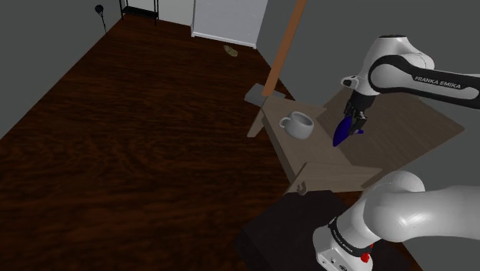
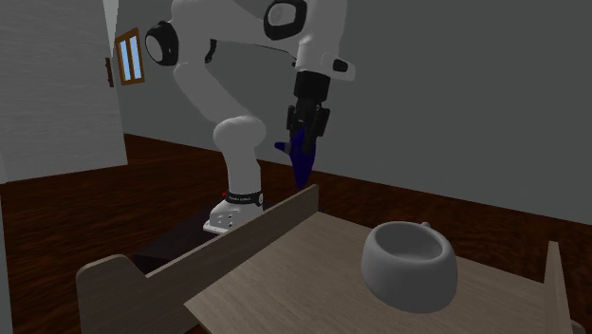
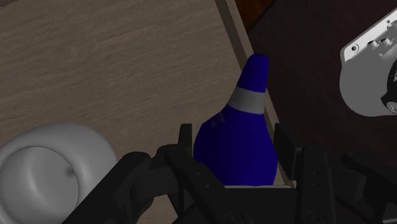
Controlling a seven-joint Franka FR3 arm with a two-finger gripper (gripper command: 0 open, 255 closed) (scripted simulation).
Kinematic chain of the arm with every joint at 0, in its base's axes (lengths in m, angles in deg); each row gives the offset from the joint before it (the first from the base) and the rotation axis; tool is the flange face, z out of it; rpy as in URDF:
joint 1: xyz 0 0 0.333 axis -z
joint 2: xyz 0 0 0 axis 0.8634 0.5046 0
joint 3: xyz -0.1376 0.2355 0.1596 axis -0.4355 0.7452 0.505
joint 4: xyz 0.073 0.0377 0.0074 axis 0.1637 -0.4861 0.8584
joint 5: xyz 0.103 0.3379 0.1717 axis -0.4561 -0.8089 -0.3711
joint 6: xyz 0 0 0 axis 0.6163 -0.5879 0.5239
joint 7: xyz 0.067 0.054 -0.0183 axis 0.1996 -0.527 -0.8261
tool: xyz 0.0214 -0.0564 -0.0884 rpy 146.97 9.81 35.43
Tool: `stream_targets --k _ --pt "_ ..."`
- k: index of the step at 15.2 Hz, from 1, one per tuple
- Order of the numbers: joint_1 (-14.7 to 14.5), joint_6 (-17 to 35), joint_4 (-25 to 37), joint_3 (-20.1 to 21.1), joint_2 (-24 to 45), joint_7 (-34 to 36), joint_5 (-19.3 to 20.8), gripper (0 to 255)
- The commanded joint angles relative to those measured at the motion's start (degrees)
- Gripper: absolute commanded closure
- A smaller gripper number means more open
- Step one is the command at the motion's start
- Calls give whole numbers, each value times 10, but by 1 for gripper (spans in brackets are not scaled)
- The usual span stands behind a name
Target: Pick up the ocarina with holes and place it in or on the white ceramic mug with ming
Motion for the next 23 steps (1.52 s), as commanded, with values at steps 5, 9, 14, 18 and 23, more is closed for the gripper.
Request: stream_targets --k 5,9,14,18,23 --pt "-43 28 104 -32 125 -17 -30 255" --pt "-71 44 192 -61 227 -44 -66 255" --pt "-93 48 317 -98 362 -94 -133 255" --pt "-86 33 433 -117 478 -144 -204 255" --pt "-76 55 439 -115 512 -154 -225 255"
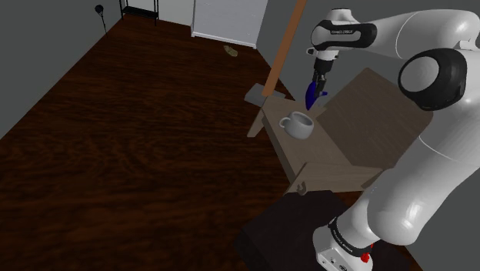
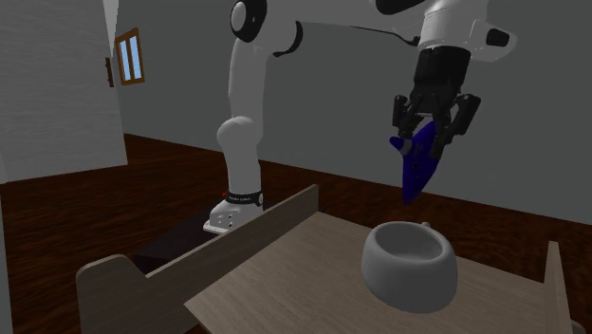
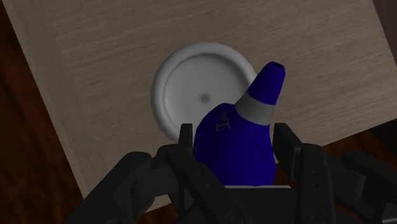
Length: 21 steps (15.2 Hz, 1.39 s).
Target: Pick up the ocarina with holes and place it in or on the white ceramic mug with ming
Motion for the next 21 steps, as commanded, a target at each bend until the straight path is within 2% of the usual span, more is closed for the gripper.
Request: stream_targets --k 1,15,21 --pt "1 14 -12 0 3 1 -1 255" --pt "6 116 -91 3 30 3 -17 255" --pt "6 116 -91 3 30 3 -17 255"
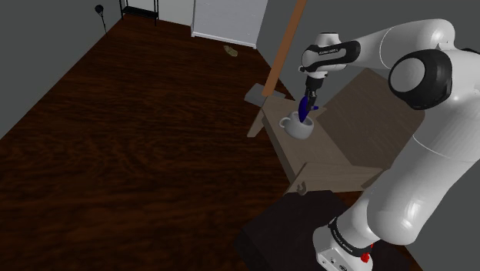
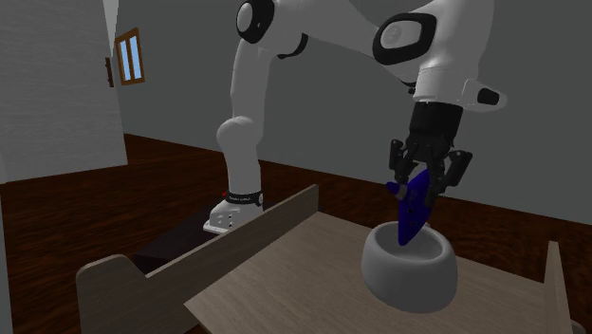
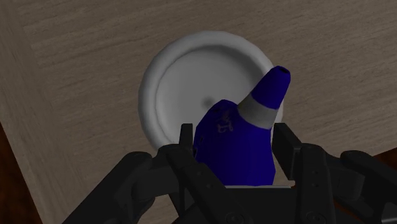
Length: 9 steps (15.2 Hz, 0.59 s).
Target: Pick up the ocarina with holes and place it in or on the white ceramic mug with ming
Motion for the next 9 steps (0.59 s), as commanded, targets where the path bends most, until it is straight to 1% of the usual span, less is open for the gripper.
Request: stream_targets --k 1,2,3,8,9 --pt "0 0 0 0 0 0 0 255" --pt "0 0 0 0 0 0 0 255" --pt "0 0 0 0 0 0 0 0" --pt "0 0 0 0 0 0 0 0" --pt "-2 -19 15 0 -4 2 2 0"
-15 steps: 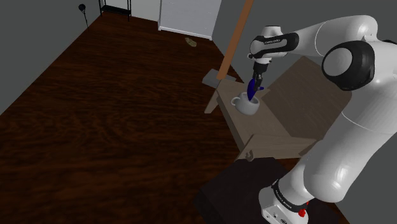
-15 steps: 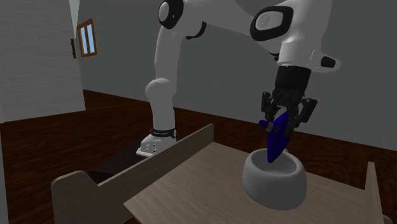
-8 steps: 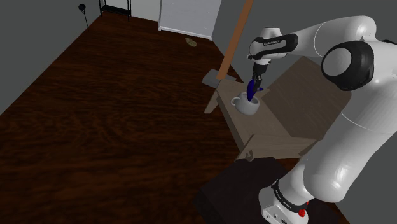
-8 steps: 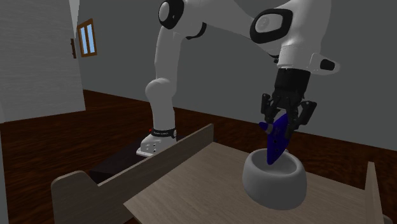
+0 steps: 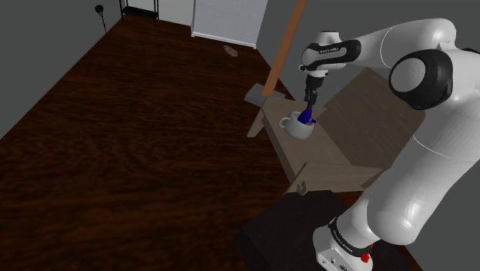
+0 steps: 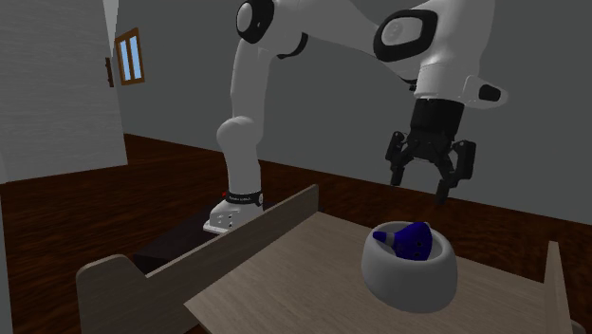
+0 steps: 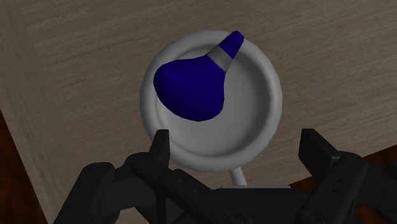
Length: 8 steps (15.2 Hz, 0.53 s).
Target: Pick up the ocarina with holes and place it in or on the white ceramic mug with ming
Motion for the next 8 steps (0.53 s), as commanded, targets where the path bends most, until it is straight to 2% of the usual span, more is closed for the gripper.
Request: stream_targets --k 1,3,8 --pt "-3 -30 24 0 -7 2 3 0" --pt "-6 -64 54 1 -11 3 5 0" --pt "-6 -64 54 1 -11 3 5 0"
